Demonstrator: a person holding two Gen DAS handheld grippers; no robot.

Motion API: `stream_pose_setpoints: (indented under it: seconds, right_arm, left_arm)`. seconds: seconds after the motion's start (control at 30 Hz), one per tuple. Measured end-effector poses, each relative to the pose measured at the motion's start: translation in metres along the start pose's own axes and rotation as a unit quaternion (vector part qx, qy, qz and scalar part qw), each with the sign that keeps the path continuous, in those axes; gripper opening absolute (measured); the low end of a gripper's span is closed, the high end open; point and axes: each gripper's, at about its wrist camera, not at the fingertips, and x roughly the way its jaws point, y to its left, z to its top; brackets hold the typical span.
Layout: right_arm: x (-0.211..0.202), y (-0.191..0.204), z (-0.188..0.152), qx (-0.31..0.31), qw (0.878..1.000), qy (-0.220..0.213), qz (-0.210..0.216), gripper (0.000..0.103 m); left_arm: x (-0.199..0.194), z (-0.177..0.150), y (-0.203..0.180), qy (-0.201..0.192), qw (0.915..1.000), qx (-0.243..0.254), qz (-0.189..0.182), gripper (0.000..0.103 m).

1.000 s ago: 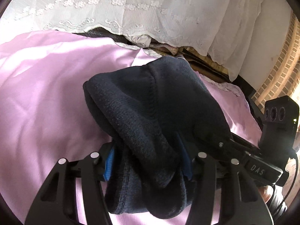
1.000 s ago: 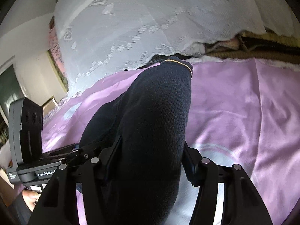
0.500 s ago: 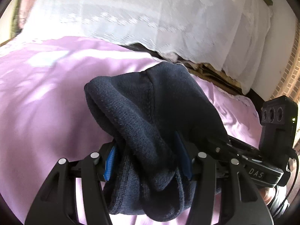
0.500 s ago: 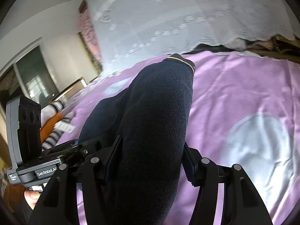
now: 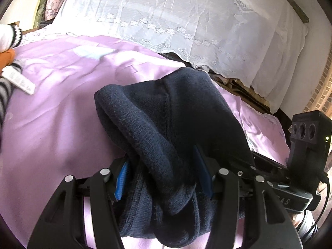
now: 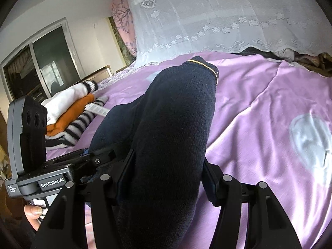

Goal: Fold small clothes
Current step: 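Grasp the rolled cardigan with the left gripper and lift it, then carry the navy cardigan bundle with both grippers toward the folded clothes stack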

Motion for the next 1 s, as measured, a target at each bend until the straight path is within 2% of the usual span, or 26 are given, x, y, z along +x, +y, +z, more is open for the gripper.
stream_pose_setpoints:
  seconds: [0.23, 0.5, 0.77, 1.0]
  right_arm:
    - [-0.006, 0.039, -0.001, -0.023, 1.000, -0.011, 0.007, 0.060]
    - [-0.009, 0.076, 0.032, -0.013, 0.997, -0.027, 0.064, 0.060]
    - [0.000, 0.158, 0.093, -0.061, 0.989, -0.052, 0.122, 0.060]
    - [0.036, 0.227, 0.139, -0.080, 0.979, -0.042, 0.182, 0.060]
  left_arm:
    - [-0.032, 0.002, 0.004, -0.014, 0.9993, 0.015, 0.030, 0.054]
    - [-0.081, 0.024, 0.011, -0.067, 0.9947, 0.034, 0.071, 0.054]
    - [-0.155, 0.073, 0.042, -0.140, 0.9805, 0.032, 0.134, 0.054]
    - [-0.212, 0.108, 0.091, -0.185, 0.9631, 0.006, 0.195, 0.054]
